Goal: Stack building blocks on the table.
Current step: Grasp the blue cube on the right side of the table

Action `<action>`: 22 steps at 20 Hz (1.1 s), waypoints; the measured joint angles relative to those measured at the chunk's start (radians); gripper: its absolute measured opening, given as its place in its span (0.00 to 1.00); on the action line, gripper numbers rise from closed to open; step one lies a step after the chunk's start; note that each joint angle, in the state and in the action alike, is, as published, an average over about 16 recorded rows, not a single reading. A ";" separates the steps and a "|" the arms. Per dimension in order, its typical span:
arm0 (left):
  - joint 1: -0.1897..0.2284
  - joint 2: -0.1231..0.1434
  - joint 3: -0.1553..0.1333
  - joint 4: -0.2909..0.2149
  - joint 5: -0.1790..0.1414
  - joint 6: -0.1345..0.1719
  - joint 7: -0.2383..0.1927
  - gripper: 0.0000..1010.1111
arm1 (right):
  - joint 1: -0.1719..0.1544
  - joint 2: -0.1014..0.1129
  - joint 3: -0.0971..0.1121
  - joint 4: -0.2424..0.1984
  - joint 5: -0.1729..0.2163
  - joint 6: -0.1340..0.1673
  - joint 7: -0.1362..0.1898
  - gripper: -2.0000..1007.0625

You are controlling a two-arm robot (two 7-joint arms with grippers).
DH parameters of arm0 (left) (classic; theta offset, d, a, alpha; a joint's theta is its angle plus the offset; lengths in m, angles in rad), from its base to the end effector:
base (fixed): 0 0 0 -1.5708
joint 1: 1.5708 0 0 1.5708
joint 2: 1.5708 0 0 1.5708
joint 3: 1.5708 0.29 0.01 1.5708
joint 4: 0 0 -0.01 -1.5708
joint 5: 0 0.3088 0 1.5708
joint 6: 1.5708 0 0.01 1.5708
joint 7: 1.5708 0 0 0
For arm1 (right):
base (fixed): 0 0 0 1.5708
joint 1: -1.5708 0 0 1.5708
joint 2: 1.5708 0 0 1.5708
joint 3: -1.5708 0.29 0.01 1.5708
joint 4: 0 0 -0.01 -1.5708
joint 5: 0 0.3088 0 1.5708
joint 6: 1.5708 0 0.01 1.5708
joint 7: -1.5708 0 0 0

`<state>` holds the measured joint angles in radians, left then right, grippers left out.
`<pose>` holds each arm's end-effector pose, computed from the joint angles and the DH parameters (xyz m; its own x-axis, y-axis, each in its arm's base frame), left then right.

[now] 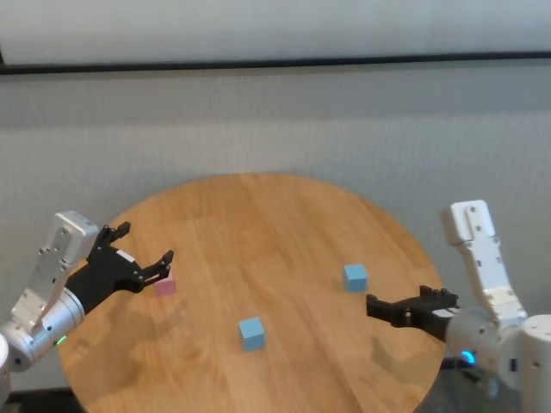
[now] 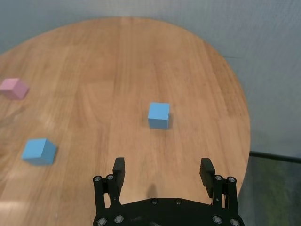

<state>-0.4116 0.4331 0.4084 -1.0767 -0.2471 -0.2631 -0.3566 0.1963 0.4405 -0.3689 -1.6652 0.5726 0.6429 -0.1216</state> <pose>0.4230 0.0850 -0.3105 0.5072 0.8118 0.2894 -0.8561 0.5132 0.0606 0.3564 -0.0080 -0.2354 0.2777 -0.9602 -0.0285 0.8230 0.2531 -0.5086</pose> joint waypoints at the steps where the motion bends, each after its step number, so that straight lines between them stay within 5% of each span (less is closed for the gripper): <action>1: 0.000 0.000 0.000 0.000 0.000 0.000 -0.001 0.99 | 0.008 -0.017 -0.004 0.008 -0.006 0.011 -0.017 1.00; 10: -0.003 0.000 0.003 0.003 -0.002 -0.001 -0.006 0.99 | 0.090 -0.140 -0.048 0.129 -0.083 0.026 -0.106 1.00; 22: -0.004 0.000 0.004 0.004 -0.003 -0.001 -0.009 0.99 | 0.196 -0.231 -0.066 0.330 -0.143 -0.027 -0.108 1.00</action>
<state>-0.4161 0.4326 0.4124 -1.0724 -0.2502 -0.2640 -0.3654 0.3921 0.2100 -0.4346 -1.3353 0.4296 0.6158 -0.2300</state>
